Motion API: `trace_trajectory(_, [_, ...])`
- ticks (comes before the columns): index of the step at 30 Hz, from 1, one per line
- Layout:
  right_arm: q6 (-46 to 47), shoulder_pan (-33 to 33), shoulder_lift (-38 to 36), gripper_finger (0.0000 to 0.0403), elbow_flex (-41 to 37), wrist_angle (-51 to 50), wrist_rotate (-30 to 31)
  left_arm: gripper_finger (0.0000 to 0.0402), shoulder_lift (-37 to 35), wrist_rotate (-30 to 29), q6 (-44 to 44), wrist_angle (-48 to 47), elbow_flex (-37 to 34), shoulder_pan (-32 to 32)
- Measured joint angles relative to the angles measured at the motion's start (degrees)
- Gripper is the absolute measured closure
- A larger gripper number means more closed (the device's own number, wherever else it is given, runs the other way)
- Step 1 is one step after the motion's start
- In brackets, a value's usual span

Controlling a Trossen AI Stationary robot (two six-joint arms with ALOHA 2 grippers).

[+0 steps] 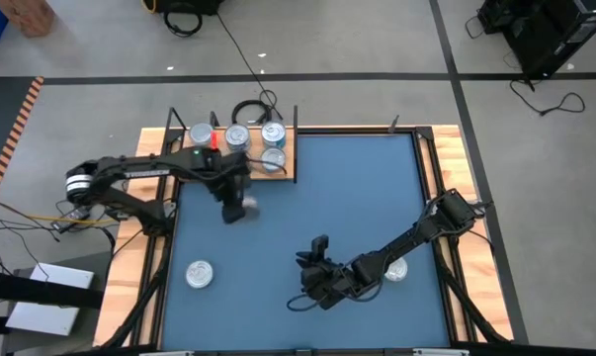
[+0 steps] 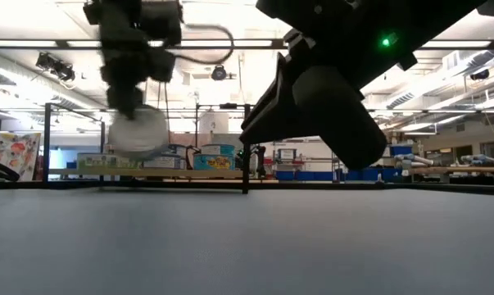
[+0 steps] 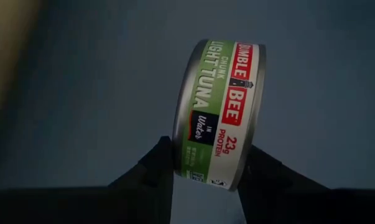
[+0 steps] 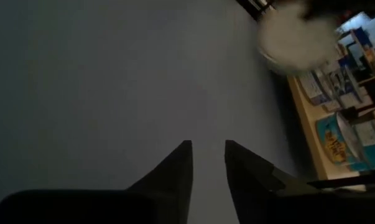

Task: Stack canned seafood by type on shelf
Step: Stack the green tuna can on top of the green tuna can on the shelf

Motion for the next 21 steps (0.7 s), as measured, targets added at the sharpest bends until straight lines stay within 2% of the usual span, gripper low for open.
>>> trace_trajectory(2, [1.23,0.02,0.00,0.0298,0.00,-0.45,-0.23,0.0267,-3.09,-6.23,-6.46,6.20,-1.18,0.06])
trace_trajectory(6, [2.16,0.22,0.00,0.0299,0.00,-0.77,-0.38,0.0267,-10.52,-14.13,-15.89,13.20,-4.44,0.40])
trace_trajectory(16, [2.86,0.23,0.00,0.0298,0.00,-0.42,-0.53,0.0267,-31.43,-23.57,-30.74,14.28,-14.22,1.82])
trace_trajectory(21, [2.89,0.24,0.00,0.0299,0.00,0.57,-2.26,0.0267,-40.15,-32.11,-34.43,10.75,-18.25,1.81])
